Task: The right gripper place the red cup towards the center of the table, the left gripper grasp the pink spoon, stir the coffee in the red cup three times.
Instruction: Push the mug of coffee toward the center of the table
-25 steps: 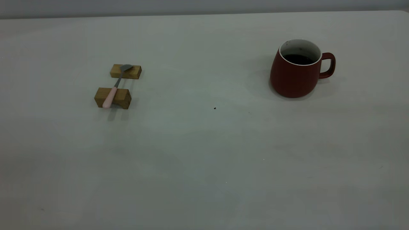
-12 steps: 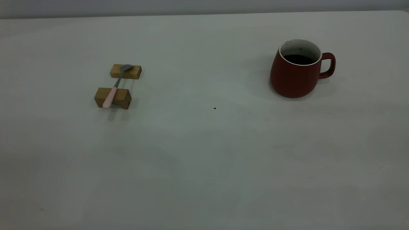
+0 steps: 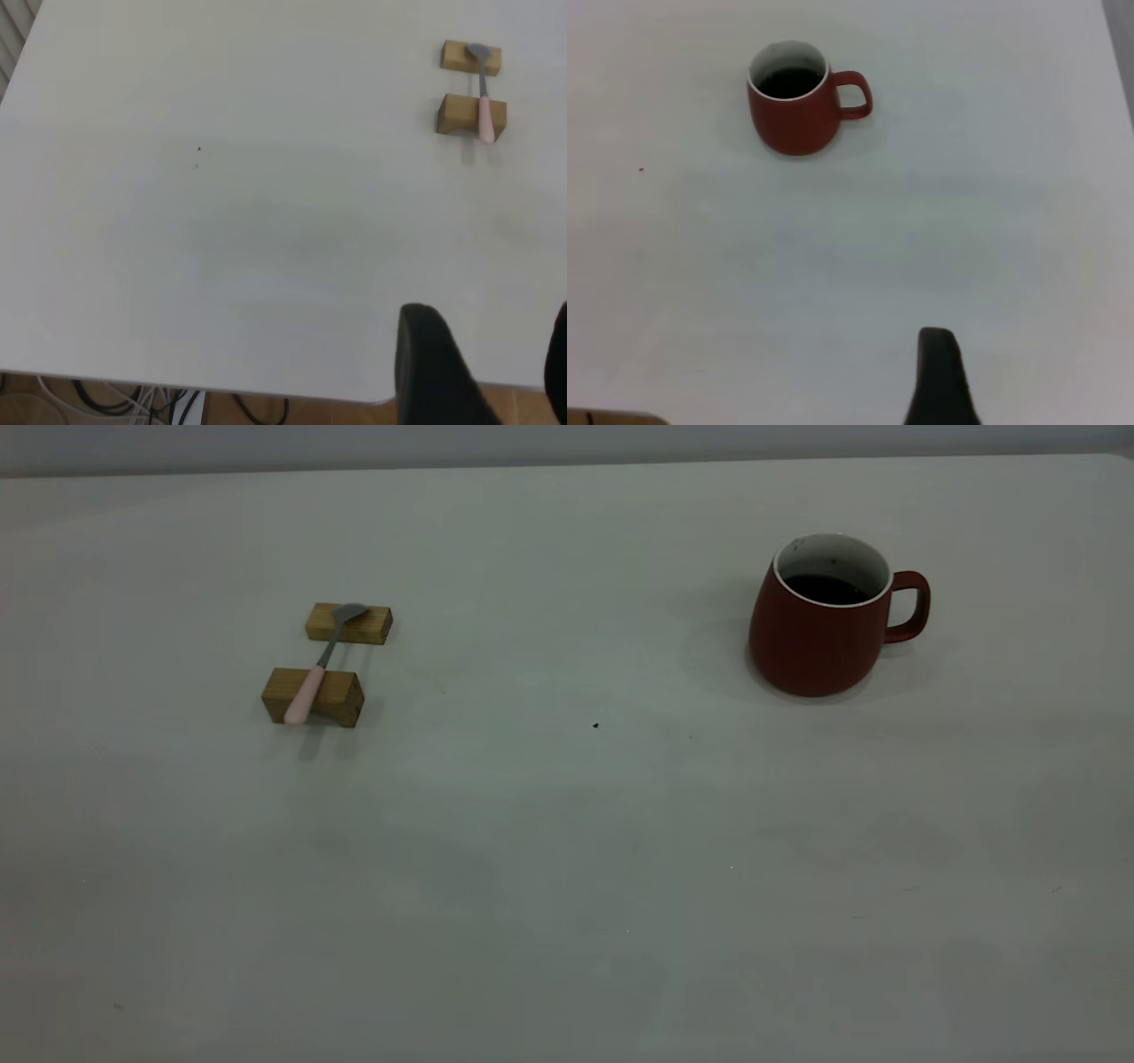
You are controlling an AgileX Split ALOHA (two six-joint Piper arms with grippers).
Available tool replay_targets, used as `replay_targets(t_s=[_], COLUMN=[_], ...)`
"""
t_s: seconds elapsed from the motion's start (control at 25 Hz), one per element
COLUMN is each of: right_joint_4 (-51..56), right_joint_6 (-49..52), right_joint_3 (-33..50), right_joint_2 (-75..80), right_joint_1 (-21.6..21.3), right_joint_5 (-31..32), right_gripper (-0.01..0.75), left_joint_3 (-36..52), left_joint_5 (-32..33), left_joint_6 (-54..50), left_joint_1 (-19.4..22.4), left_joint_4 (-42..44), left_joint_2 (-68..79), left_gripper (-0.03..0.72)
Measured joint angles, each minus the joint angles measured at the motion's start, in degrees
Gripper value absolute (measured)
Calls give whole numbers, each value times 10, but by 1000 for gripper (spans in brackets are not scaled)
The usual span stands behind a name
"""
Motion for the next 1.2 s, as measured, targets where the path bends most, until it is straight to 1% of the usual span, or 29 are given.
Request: replay_targets(t_s=[0.12,0.24,0.44,0.52,0.68,0.8,0.96,1.2], right_joint_4=[5,4,-26,-44,-63,-63,-60,-56], right_joint_6=[-2,-8,-31,-52,-116,-164,-247,-356], right_joint_3=[-5,-33,-104,-130,-174,-209,-273,-373], right_joint_2=[7,59,252,339,510,632,780,966], right_joint_1=[0,0,0,0,0,0,5,32], right_joint_5=[-1,-20,-68,-103,-184,-220,-238,-264], right_gripper=[585,585,587,587,587,587,587,587], left_joint_3=[0,0,0,0,0,0,0,0], left_joint_5=[0,0,0,0,0,0,0,0], left_joint_6=[0,0,0,0,0,0,1,1], left_joint_1=[0,0,0,0,0,0,0,0], left_joint_4=[0,0,0,0,0,0,0,0], left_joint_2=[0,0,0,0,0,0,0,0], left_gripper=[388,388,388,388,388,388,388,388])
